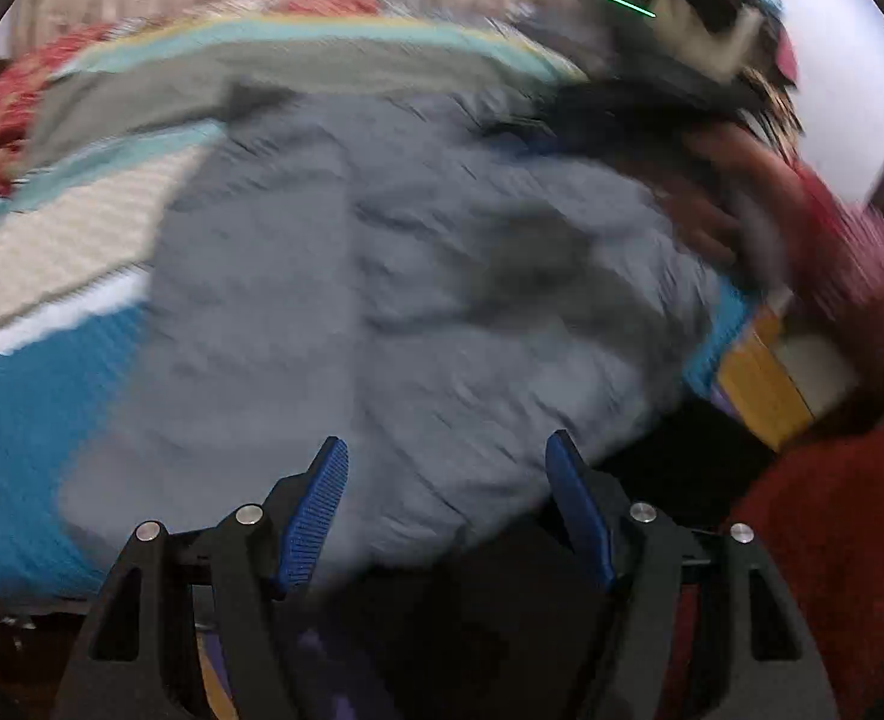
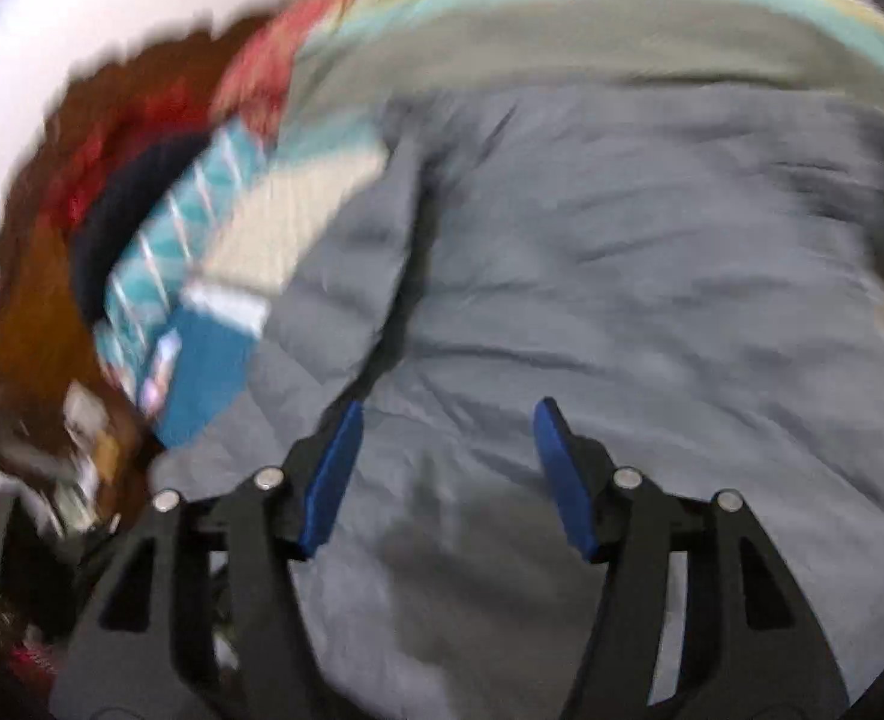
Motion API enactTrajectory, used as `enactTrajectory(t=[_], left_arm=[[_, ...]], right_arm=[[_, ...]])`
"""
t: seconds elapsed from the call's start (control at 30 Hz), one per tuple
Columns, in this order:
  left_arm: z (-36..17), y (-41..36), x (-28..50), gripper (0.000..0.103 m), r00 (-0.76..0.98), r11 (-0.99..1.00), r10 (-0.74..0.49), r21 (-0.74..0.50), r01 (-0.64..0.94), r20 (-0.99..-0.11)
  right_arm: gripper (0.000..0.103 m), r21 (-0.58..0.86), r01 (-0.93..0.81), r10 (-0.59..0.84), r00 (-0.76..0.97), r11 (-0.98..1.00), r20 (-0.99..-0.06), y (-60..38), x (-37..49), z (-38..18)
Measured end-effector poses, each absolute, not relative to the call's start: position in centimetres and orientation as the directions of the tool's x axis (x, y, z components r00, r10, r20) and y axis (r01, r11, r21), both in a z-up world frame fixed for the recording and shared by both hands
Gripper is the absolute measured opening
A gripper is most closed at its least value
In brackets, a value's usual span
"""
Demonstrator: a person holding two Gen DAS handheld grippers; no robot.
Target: Fold large clothes
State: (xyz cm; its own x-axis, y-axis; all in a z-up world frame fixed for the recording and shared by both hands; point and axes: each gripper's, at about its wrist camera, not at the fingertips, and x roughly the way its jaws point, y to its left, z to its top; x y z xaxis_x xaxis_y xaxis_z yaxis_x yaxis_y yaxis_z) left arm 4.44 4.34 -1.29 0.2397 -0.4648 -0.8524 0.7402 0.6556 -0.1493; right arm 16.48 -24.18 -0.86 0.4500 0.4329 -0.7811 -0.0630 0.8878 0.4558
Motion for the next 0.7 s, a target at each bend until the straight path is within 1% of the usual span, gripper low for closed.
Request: enactTrajectory(t=[0.03, 0.1, 0.2, 0.23, 0.3, 0.33, 0.37, 0.4, 0.43, 0.47, 0.5, 0.53, 0.6, 0.67, 0.7], left_arm=[[-2.5, 3.5, 4.2, 0.067, 0.223, 0.646, -0.457, -0.149, 0.749, -0.861], [-4.5, 2.4, 4.8, 0.067, 0.215, 0.652, -0.437, -0.143, 0.745, -0.873], [-6.1, 2.2, 8.0, 0.067, 0.274, 0.706, -0.379, -0.085, 0.703, -0.884], [-5.6, 2.8, 9.6, 0.067, 0.315, 0.737, -0.367, -0.067, 0.672, -0.875], [-4.0, 4.8, 12.8, 0.067, 0.413, 0.811, -0.33, -0.031, 0.584, -0.849], [-3.2, 6.3, 14.7, 0.067, 0.458, 0.855, -0.302, -0.025, 0.519, -0.836], [-2.5, 8.1, 16.9, 0.067, 0.495, 0.902, -0.257, -0.023, 0.431, -0.83], [-2.1, 9.5, 18.3, 0.067, 0.514, 0.93, -0.221, -0.021, 0.367, -0.829], [-1.6, 11.5, 19.9, 0.067, 0.531, 0.958, -0.183, -0.028, 0.286, -0.827], [-1.1, 12.7, 20.7, 0.067, 0.54, 0.968, -0.176, -0.046, 0.246, -0.823], [-0.6, 14.1, 21.2, 0.067, 0.551, 0.975, -0.184, -0.079, 0.209, -0.814], [-0.2, 14.8, 21.3, 0.067, 0.561, 0.975, -0.197, -0.1, 0.199, -0.804], [0.3, 15.2, 20.6, 0.067, 0.572, 0.972, -0.207, -0.103, 0.209, -0.793], [-0.1, 14.5, 19.1, 0.067, 0.555, 0.963, -0.239, -0.122, 0.24, -0.797], [-0.6, 14.1, 18.2, 0.067, 0.521, 0.951, -0.278, -0.155, 0.267, -0.807]], right_arm=[[0.057, 0.468, -0.058, 0.448, 0.409, 0.882, -0.795, -22.9, 18.5, -2.3], [0.057, 0.595, 0.016, 0.564, 0.301, 0.803, -0.769, -20.9, 24.1, -5.6], [0.057, 0.735, 0.109, 0.691, 0.274, 0.669, -0.669, -17.6, 29.7, -6.4], [0.057, 0.769, 0.098, 0.721, 0.288, 0.632, -0.63, -15.8, 32.0, -5.3], [0.057, 0.81, 0.001, 0.772, 0.303, 0.586, -0.559, -11.7, 35.7, -1.8], [0.059, 0.814, -0.064, 0.786, 0.312, 0.578, -0.534, -9.6, 37.5, 0.1], [0.07, 0.791, -0.151, 0.784, 0.334, 0.592, -0.523, -6.7, 39.4, 3.1], [0.073, 0.759, -0.193, 0.767, 0.345, 0.622, -0.541, -5.1, 40.4, 4.8], [0.073, 0.719, -0.22, 0.742, 0.342, 0.659, -0.576, -3.5, 41.2, 5.9], [0.073, 0.651, -0.256, 0.698, 0.324, 0.715, -0.639, -1.7, 41.8, 6.7], [0.073, 0.599, -0.286, 0.664, 0.324, 0.748, -0.674, -1.0, 41.8, 7.1], [0.073, 0.546, -0.323, 0.633, 0.346, 0.773, -0.693, -1.3, 41.0, 7.4], [0.073, 0.51, -0.348, 0.615, 0.371, 0.787, -0.696, -3.5, 38.5, 6.9], [0.073, 0.526, -0.312, 0.611, 0.374, 0.791, -0.698, -9.0, 34.6, 4.9], [0.073, 0.515, -0.289, 0.59, 0.379, 0.807, -0.713, -9.9, 33.8, 3.9]])
